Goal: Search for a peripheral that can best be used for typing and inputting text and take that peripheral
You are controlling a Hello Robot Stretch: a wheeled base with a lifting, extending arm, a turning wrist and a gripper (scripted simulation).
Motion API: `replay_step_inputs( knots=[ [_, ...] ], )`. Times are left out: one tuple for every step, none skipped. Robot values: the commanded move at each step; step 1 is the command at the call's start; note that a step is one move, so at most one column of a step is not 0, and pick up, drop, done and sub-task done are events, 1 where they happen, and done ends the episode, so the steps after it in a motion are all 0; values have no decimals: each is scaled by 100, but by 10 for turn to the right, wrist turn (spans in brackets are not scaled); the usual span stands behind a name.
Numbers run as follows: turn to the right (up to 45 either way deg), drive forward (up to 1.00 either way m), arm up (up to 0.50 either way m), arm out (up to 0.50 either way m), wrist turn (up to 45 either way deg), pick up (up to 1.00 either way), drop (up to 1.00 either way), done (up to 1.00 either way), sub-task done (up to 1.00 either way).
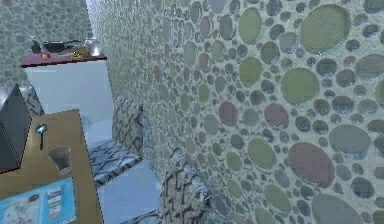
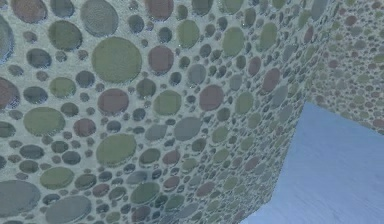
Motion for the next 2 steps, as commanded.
replay_step_inputs(
  knots=[
    [-450,0,0,0,0,0,0,0,0],
    [-270,0,0,0,0,0,0,0,0]
  ],
)
